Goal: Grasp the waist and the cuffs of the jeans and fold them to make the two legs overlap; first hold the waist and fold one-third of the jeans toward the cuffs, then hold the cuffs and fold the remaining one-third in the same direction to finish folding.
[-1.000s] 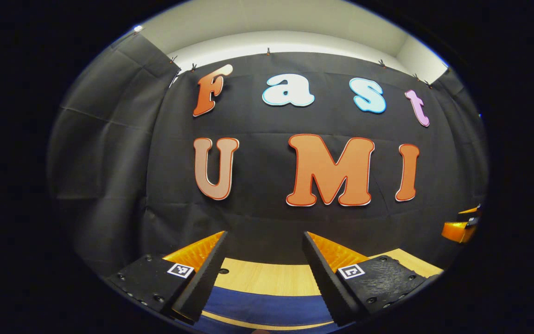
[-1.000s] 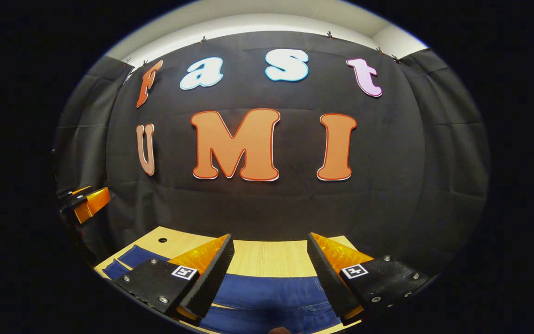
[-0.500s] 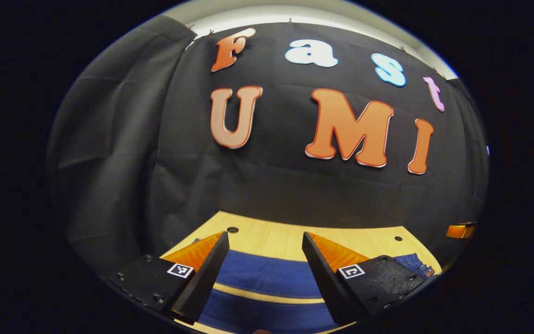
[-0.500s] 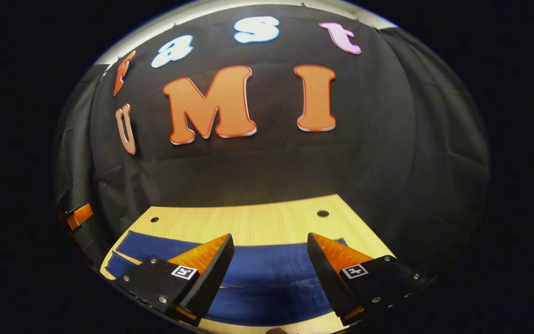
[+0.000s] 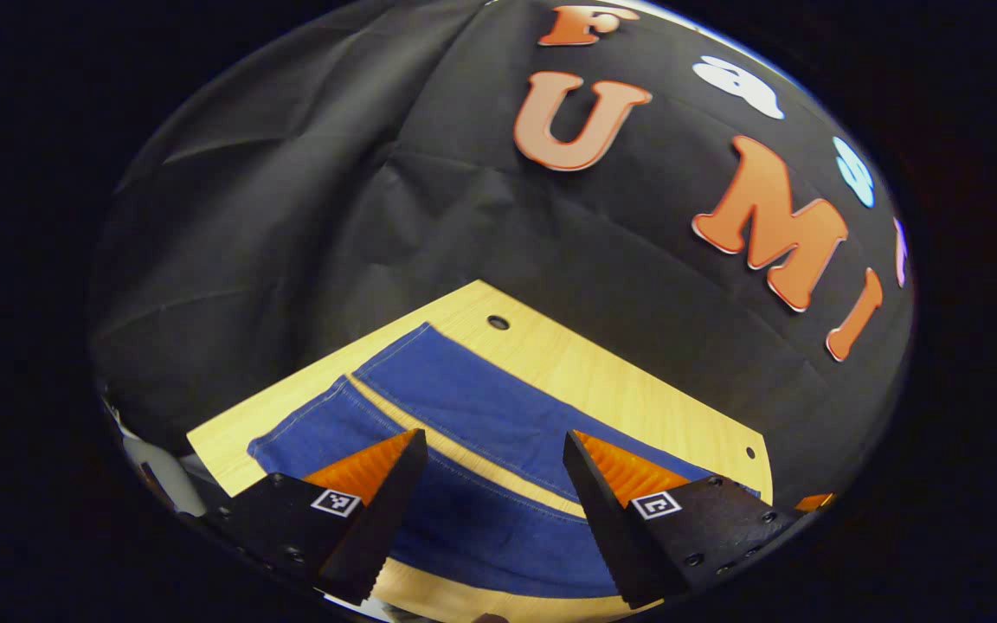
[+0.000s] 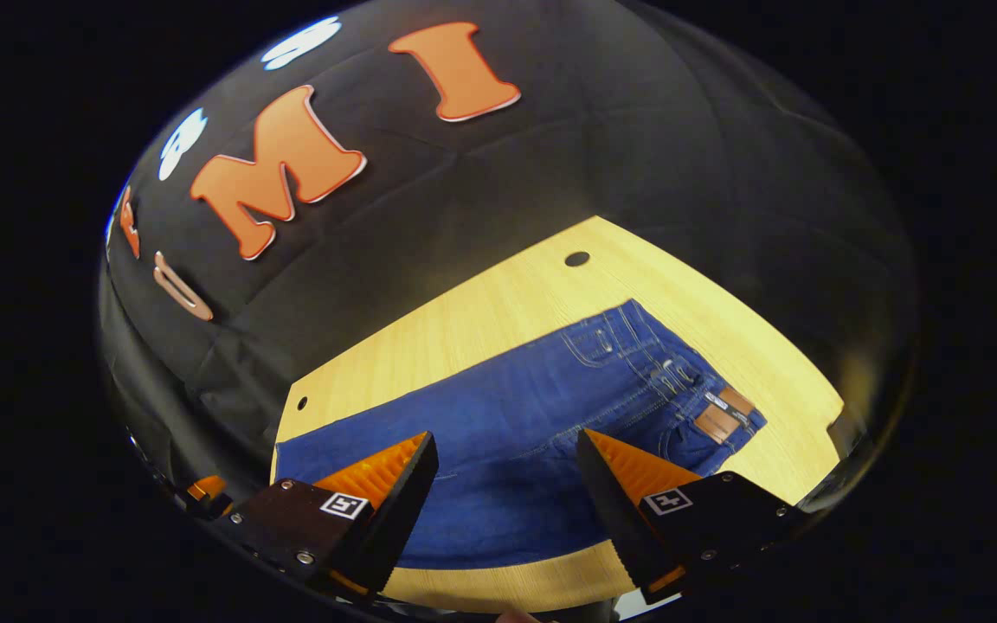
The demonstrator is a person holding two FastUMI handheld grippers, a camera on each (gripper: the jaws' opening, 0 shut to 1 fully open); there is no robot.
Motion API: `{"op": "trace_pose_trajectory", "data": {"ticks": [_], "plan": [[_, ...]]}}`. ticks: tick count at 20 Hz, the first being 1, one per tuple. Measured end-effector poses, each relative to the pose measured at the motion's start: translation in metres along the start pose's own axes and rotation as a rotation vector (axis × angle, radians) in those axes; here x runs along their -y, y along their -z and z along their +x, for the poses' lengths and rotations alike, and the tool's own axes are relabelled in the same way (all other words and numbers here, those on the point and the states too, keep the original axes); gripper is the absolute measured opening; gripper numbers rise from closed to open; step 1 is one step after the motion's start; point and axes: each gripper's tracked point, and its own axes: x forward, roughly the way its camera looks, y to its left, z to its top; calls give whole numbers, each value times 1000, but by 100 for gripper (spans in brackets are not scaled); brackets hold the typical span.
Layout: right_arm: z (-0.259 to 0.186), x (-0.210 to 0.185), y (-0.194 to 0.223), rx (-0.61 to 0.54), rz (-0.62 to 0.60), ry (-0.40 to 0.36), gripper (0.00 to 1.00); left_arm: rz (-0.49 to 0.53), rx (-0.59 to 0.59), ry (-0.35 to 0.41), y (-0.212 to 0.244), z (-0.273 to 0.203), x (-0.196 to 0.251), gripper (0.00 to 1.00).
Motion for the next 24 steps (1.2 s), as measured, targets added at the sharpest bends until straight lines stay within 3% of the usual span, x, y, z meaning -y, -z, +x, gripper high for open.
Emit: {"op": "trace_pose_trajectory", "data": {"ticks": [6,13,16,19,24], "plan": [[12,33,32,-134,131,26,98,-230,-150,-72,40,11,-64,98],[23,84,55,-249,303,62,98,-377,-238,-129,72,5,-111,98],[32,107,69,-298,289,94,98,-458,-274,-162,86,2,-128,98],[32,116,79,-344,316,109,98,-512,-281,-191,91,-3,-144,98],[39,126,90,-339,449,119,98,-610,-332,-178,103,3,-172,98]]}}
